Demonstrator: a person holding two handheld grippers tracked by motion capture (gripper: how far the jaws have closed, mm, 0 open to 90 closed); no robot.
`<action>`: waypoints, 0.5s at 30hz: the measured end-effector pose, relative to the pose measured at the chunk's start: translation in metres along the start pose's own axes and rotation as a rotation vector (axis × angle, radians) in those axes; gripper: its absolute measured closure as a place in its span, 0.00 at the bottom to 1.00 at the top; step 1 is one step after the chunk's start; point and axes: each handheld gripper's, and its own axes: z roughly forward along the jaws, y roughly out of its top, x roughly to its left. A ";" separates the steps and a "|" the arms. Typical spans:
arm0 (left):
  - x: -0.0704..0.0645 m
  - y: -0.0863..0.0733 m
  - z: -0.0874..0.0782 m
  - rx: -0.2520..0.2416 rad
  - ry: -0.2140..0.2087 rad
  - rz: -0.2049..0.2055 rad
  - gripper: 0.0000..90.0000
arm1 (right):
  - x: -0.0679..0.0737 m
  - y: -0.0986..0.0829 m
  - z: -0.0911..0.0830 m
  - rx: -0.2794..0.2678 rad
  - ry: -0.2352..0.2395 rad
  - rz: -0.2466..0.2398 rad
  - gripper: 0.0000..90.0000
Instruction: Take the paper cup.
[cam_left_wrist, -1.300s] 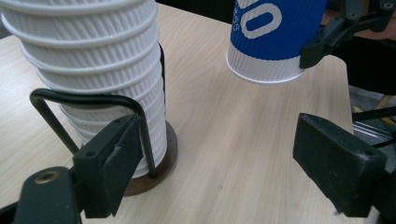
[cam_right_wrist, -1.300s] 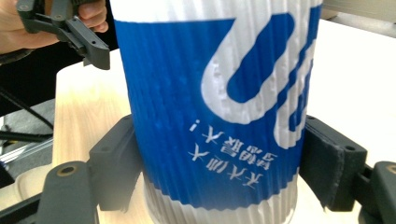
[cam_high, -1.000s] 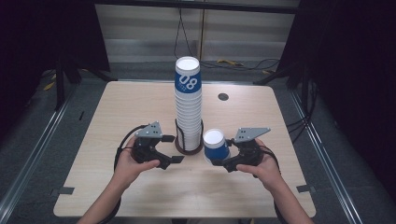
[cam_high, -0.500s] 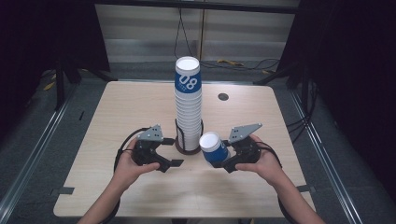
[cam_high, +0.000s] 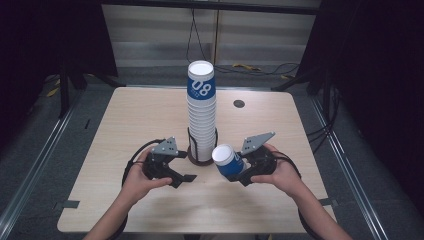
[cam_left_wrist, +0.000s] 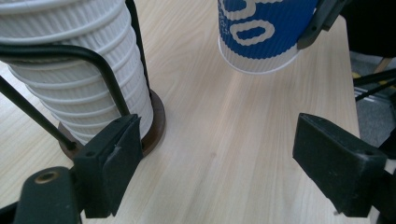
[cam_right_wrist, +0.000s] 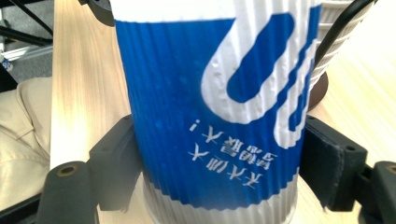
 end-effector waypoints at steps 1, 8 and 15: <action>-0.001 0.000 0.001 0.006 -0.002 0.005 0.17 | 0.000 0.000 0.000 0.010 0.003 -0.005 0.24; -0.003 -0.001 0.003 0.050 -0.003 0.040 0.18 | 0.001 0.006 0.004 0.039 0.013 -0.022 0.24; -0.006 -0.001 0.003 0.076 0.004 0.064 0.18 | 0.000 0.010 0.007 0.072 0.017 -0.047 0.24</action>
